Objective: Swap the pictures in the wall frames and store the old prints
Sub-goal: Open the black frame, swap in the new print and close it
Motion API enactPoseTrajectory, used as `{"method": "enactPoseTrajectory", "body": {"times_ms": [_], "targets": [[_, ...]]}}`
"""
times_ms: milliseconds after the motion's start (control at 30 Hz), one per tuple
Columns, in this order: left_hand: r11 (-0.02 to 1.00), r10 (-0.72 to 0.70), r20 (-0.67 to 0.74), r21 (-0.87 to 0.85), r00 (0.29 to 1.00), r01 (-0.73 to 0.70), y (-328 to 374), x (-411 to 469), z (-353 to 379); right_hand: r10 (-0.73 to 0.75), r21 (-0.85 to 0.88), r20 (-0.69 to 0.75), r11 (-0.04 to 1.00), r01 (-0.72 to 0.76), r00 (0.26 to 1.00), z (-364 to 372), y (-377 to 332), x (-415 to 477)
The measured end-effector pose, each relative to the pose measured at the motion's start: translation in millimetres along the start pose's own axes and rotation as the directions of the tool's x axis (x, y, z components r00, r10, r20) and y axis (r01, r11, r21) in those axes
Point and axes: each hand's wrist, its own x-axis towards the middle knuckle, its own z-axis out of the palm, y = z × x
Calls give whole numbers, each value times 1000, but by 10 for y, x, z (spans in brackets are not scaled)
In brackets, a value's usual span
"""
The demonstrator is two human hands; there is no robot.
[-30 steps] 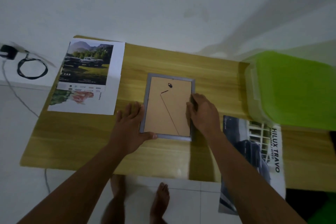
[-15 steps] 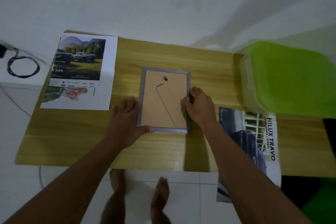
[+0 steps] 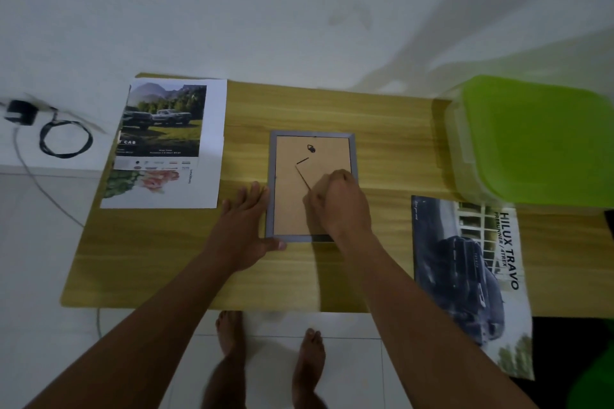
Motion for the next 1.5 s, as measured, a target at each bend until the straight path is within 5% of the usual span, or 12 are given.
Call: {"method": "enactPoseTrajectory", "body": {"times_ms": [1000,1200,1500], "targets": [[994,11,33,106,999,-15,-12,-4,-46,80,287,-36,955,-67,996,-361,99,69],[979,30,-49,202,998,-20,51,-8,-34,121,177,-109,979,-100,987,-755,362,376],[980,-45,62,196,997,32,-27,68,-17,202,0,-71,979,-202,977,-858,1055,791]]}}
